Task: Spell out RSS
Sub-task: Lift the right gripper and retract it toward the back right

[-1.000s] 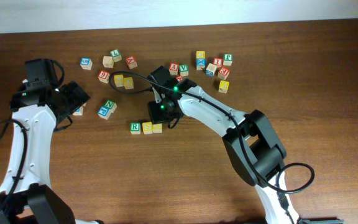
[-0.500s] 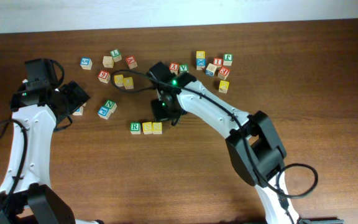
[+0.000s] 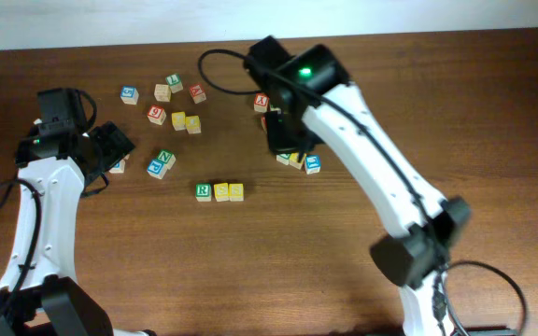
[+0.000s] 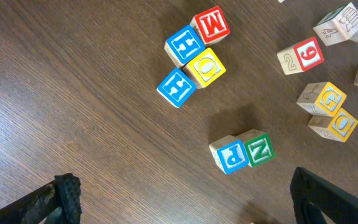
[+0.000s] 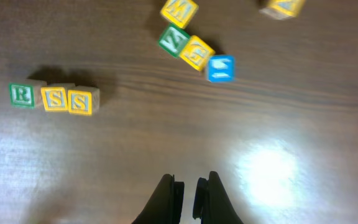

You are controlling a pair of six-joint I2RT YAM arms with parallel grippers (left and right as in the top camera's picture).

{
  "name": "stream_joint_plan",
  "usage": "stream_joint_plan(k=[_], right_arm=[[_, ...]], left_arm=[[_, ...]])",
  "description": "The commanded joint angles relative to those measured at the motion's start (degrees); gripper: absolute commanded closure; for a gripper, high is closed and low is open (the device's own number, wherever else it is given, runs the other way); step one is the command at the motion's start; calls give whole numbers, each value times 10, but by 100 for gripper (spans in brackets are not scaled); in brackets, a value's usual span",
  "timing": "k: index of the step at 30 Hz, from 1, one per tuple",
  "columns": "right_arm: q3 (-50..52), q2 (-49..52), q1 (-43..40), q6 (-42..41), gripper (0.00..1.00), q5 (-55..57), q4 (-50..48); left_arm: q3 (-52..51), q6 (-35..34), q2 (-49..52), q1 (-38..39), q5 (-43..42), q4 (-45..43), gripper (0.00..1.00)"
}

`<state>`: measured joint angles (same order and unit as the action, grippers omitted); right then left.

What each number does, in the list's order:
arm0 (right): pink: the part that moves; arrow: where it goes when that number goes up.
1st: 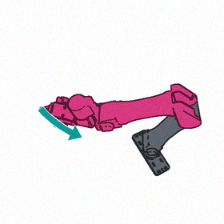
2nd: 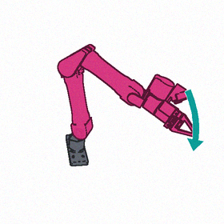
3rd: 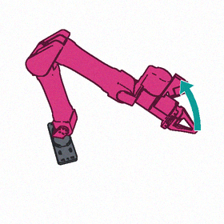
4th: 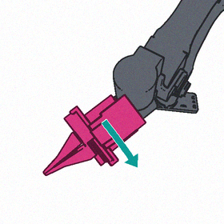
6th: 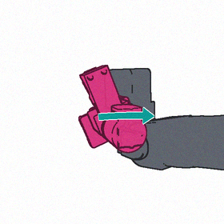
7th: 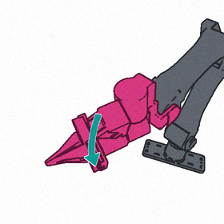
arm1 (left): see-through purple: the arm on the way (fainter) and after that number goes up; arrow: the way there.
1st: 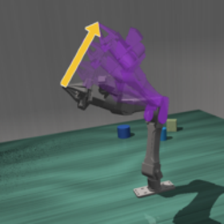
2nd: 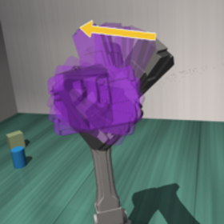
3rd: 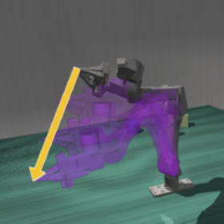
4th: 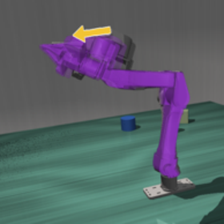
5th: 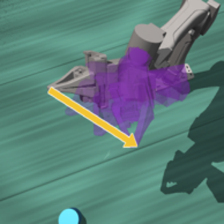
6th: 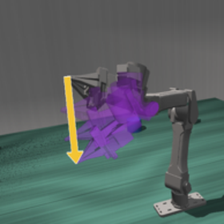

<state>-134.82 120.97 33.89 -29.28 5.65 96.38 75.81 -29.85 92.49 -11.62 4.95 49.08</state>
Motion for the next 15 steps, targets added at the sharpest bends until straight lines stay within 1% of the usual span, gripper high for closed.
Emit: stream_joint_plan(k=[1, 6, 9, 11, 15], right_arm=[[-10, -100, 0, -10, 96, 43, 10], [5, -155, -3, 24, 96, 43, 10], [29, -174, -21, 40, 96, 57, 10], [49, -183, -39, 40, 96, 66, 10], [103, -196, -103, 56, 96, 73, 10]], left_arm=[[10, -5, -11, -3, 3, 1, 1], [10, -5, -11, -3, 3, 1, 1], [10, -5, -11, -3, 3, 1, 1], [10, -5, -11, -3, 3, 1, 1], [10, -5, -11, -3, 3, 1, 1]])
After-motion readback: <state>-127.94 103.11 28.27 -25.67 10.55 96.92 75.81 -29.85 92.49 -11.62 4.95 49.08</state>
